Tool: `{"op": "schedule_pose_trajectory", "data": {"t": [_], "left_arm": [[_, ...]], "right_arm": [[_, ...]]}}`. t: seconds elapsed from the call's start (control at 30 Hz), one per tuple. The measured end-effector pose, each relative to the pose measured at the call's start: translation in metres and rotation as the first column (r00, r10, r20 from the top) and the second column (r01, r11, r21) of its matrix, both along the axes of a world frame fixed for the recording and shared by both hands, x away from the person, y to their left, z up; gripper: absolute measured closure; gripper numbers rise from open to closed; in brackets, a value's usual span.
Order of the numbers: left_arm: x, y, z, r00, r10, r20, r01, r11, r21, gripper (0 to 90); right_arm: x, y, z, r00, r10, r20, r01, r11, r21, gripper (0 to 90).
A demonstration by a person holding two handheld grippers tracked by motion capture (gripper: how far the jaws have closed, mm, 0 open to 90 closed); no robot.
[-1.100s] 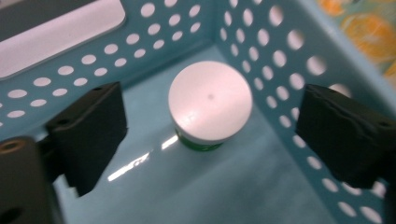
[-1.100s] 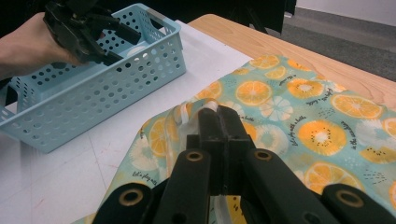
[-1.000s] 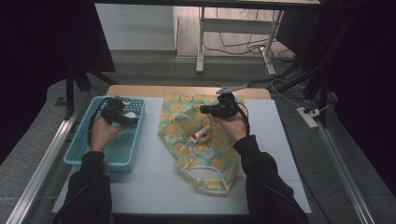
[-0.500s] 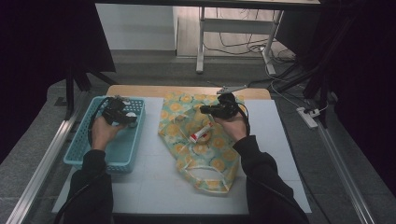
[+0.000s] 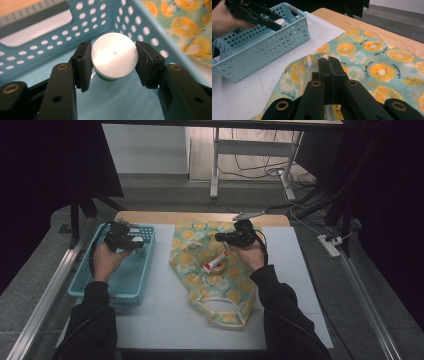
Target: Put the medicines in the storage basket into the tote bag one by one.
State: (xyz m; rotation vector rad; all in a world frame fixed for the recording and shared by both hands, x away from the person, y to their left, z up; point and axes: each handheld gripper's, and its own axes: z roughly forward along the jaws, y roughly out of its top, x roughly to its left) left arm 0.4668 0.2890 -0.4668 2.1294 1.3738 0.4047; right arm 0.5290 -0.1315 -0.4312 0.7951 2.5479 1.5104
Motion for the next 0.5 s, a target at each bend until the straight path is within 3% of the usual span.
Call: {"op": "schedule_pose_trajectory", "data": {"t": [0.13,0.5], "left_arm": [[-0.003,-0.003,0.012,0.9997,-0.011,0.023,0.011,0.9999,0.005,50.4],[-0.014,-0.02,0.043,0.9961,-0.03,0.083,0.033,0.9987,-0.038,50.4]], "right_arm": [[0.0,-0.001,0.001,1.0,-0.002,0.0,0.002,1.0,0.0,90.0],[0.001,-0.003,0.002,1.0,-0.003,0.0,0.003,1.0,0.005,90.0]]}}
